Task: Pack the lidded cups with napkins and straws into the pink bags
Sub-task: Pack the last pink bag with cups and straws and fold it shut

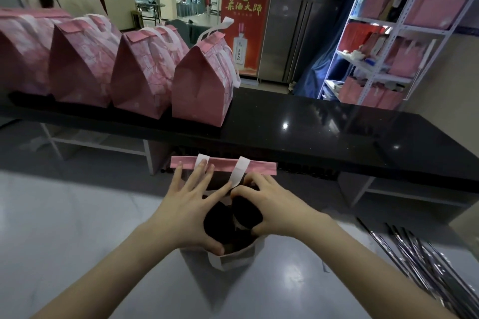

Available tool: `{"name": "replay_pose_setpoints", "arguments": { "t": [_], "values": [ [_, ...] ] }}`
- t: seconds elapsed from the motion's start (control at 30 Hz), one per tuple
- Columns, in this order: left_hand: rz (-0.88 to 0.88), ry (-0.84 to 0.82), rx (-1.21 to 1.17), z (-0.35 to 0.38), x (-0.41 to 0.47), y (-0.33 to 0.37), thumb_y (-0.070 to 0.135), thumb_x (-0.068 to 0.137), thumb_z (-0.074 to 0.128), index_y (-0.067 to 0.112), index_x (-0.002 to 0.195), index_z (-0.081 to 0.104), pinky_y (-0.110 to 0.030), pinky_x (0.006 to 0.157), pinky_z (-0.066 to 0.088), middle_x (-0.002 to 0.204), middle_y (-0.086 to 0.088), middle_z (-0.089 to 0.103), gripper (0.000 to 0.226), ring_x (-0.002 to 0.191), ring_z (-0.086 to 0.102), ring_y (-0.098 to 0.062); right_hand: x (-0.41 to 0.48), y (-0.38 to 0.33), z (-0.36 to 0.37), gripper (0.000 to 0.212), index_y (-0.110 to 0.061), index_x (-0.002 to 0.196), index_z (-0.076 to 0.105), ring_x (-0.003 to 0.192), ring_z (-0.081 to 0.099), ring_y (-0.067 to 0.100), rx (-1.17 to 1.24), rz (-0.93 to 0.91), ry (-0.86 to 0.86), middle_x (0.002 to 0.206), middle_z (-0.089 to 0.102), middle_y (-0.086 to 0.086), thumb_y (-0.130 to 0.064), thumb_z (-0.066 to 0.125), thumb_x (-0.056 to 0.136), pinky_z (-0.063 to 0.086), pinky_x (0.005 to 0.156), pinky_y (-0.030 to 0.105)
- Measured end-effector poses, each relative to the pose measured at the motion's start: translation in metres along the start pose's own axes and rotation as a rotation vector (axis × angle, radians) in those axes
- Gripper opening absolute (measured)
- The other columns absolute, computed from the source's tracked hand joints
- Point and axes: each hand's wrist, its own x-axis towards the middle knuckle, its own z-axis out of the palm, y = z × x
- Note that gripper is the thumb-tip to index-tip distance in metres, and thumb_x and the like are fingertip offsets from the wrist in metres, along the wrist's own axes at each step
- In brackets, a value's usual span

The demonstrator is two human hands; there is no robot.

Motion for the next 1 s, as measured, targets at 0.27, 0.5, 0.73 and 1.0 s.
{"name": "replay_pose_setpoints", "arguments": {
  "t": [0.27,0.5,0.73,1.0],
  "values": [
    [-0.081,0.019,0.024,0.005,-0.001,0.001,0.094,0.044,0.037,0.018,0.152,-0.010,-0.058,0.110,-0.023,0.161,-0.008,-0.015,0.140,0.133,-0.046,-0.025,0.013,-0.021,0.021,0.070,-0.025,0.139,0.035,0.129,0.032,0.026,-0.286,-0.199,0.123,0.145,0.031,0.007,-0.028,0.071,0.079,0.043,0.099,0.037],
    [-0.104,0.027,0.000,0.009,0.004,-0.001,0.098,0.046,0.033,0.018,0.153,-0.006,-0.061,0.110,-0.021,0.161,-0.009,-0.016,0.139,0.134,-0.044,-0.027,0.015,-0.025,0.044,0.057,-0.015,0.134,0.043,0.121,0.039,0.027,-0.329,-0.179,0.152,0.136,0.039,0.007,-0.024,0.065,0.082,0.034,0.108,0.037],
    [-0.070,0.035,-0.011,0.013,0.002,0.006,0.096,0.045,0.036,0.017,0.153,-0.006,-0.060,0.111,-0.018,0.160,-0.009,-0.021,0.140,0.132,-0.047,-0.027,0.031,-0.010,0.050,0.083,-0.022,0.138,0.033,0.121,0.038,0.027,-0.182,0.108,-0.024,0.139,0.030,0.005,-0.036,0.079,0.069,0.051,0.089,0.040],
    [-0.096,0.035,-0.052,0.015,0.004,-0.003,0.096,0.047,0.035,0.030,0.151,-0.014,-0.061,0.111,-0.017,0.159,-0.008,-0.023,0.133,0.133,-0.046,-0.028,0.040,0.004,0.059,0.088,-0.023,0.141,0.030,0.128,0.033,0.030,-0.121,0.227,-0.054,0.145,0.022,0.008,-0.026,0.081,0.068,0.048,0.097,0.040]
  ]
}}
